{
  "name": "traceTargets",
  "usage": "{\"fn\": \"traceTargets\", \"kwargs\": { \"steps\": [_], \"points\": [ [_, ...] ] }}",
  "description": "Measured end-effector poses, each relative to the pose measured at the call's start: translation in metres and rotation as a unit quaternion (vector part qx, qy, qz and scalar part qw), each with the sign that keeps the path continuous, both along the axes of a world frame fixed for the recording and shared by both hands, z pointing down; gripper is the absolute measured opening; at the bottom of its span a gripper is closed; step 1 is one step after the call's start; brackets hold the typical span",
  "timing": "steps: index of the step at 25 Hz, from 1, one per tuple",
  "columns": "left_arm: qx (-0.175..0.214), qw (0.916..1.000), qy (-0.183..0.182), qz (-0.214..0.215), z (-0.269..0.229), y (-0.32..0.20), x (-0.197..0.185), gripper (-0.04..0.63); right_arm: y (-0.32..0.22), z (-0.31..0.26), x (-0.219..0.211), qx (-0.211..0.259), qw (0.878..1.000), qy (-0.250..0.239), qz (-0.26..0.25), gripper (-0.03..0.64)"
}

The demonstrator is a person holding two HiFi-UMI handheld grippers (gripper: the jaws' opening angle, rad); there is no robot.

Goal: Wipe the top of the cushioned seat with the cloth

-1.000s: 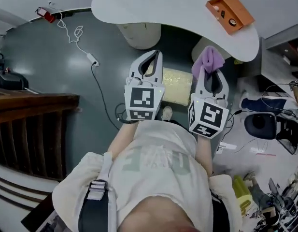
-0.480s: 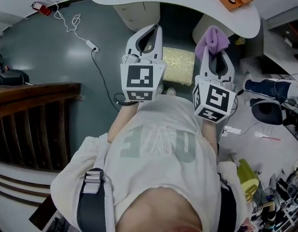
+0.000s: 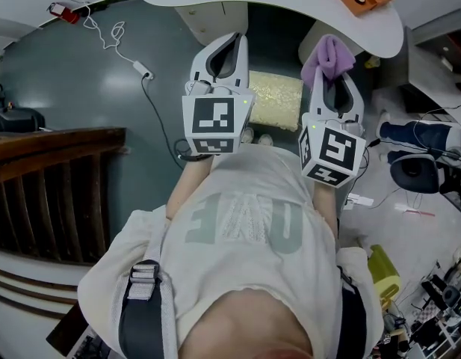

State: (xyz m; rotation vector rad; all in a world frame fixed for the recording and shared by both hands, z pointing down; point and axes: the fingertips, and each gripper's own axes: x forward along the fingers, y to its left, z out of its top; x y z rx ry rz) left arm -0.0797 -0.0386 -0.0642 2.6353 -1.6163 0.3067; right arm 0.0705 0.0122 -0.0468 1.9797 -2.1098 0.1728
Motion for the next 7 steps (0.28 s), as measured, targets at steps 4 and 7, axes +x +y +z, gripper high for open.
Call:
{"fn": "traceTargets", "kwargs": {
  "steps": [4,7],
  "points": [
    [-0.004,1.0,-0.001,0.0,0.0041,-0.0018,-0.001,0.006,-0.0012,0.0037,-0.0017,-0.002,1.0,-0.002,-0.004,0.089],
    [-0.004,1.0,-0.001,0.002,0.0029,0.002,0.0047,0.006,0.0042,0.0014,0.0006,-0.002,1.0,-0.007,-0.008,0.089]
  ]
}}
